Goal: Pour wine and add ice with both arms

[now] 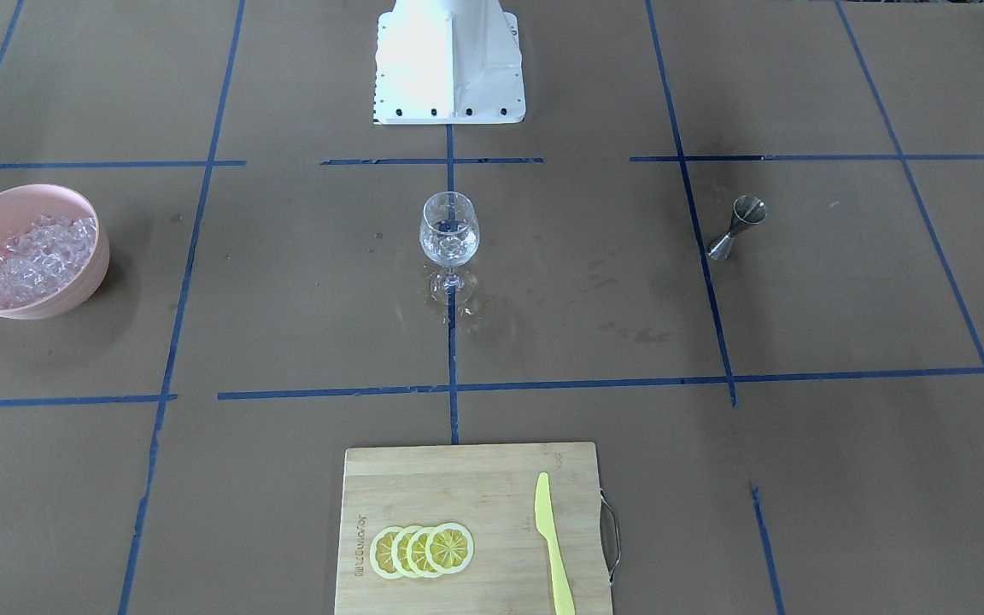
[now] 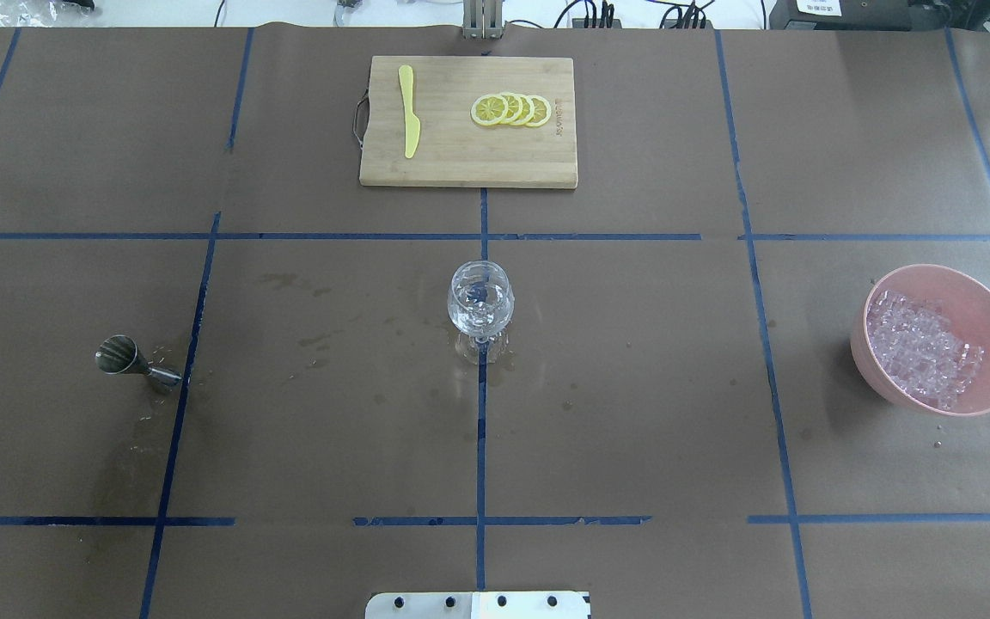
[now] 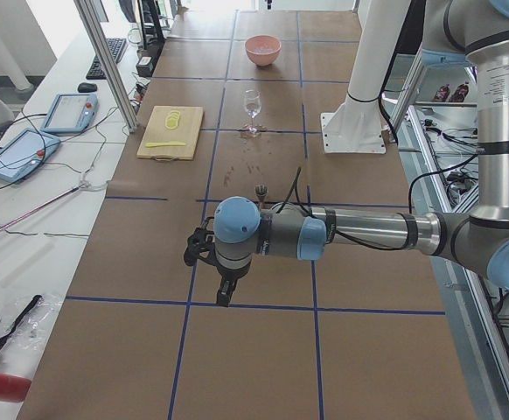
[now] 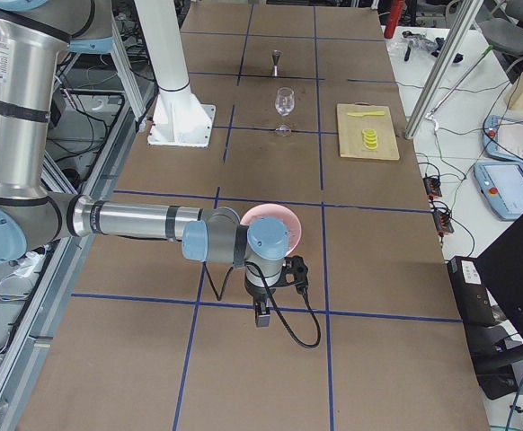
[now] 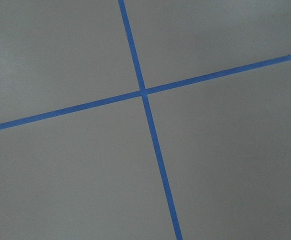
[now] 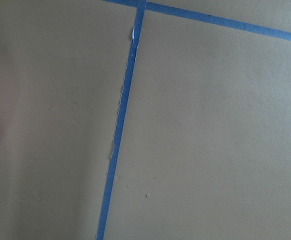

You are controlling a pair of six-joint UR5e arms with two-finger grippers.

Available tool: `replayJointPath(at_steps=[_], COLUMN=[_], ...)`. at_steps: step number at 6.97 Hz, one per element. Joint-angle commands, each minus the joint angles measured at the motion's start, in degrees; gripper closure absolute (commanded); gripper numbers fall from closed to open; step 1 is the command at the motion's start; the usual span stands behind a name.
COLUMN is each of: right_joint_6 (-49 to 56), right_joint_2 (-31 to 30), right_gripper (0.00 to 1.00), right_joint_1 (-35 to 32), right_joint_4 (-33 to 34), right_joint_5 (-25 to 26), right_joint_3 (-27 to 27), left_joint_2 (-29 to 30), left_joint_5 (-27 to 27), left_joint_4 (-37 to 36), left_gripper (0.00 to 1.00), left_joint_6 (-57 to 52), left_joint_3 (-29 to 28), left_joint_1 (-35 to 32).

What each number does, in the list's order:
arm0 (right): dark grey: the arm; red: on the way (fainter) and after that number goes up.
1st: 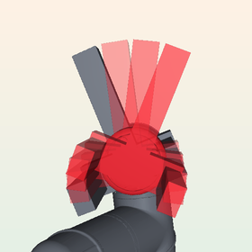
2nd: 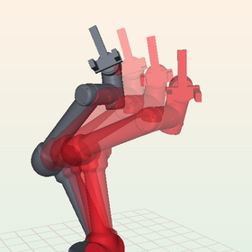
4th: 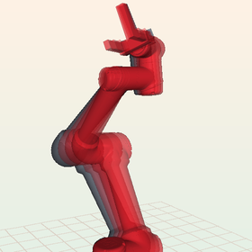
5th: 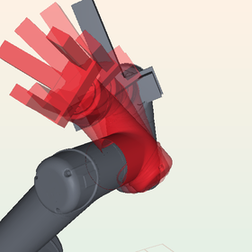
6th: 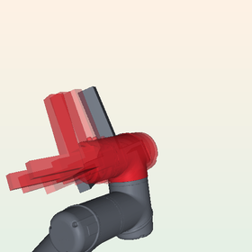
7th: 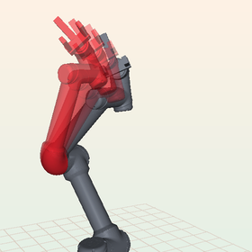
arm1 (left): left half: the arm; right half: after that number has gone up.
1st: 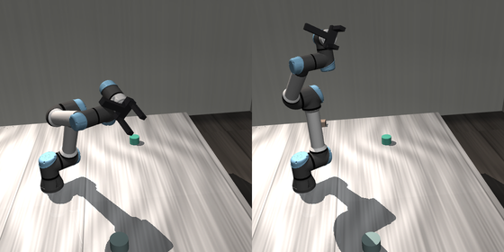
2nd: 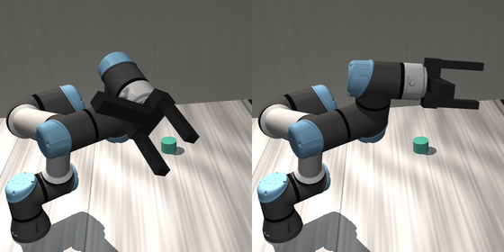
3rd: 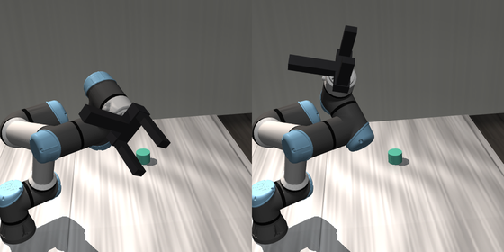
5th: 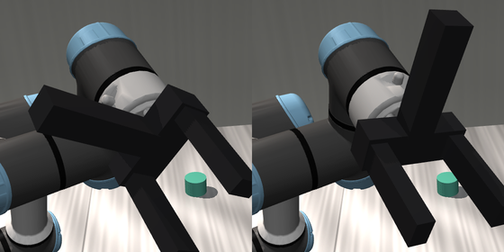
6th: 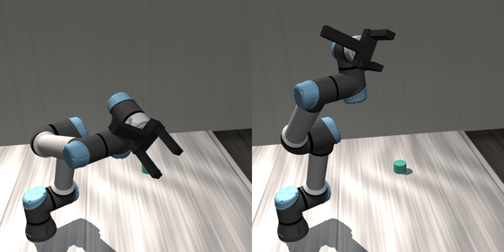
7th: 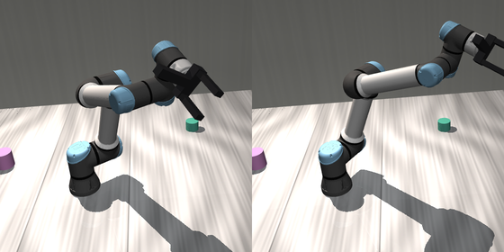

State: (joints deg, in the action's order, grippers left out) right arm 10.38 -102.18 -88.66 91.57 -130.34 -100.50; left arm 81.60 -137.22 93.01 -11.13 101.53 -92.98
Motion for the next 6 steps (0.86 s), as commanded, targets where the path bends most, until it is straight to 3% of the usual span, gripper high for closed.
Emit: replayJointPath(at_steps=[1, 6], right_joint_6=[-1.6, -1.5], right_joint_2=[0.1, 0.0], right_gripper=[0.0, 0.0], right_joint_1=[0.0, 0.0], right_joint_4=[-0.2, -0.2], right_joint_5=[-0.3, -0.7], right_joint_3=[-0.4, -0.3], left_joint_2=[-1.3, -1.4], left_joint_5=[-0.1, -0.1], left_joint_4=[0.1, 0.1], left_gripper=[0.0, 0.0], left_joint_6=[0.0, 0.0], left_joint_3=[0.2, 0.1], left_joint_1=[0.0, 0.1])
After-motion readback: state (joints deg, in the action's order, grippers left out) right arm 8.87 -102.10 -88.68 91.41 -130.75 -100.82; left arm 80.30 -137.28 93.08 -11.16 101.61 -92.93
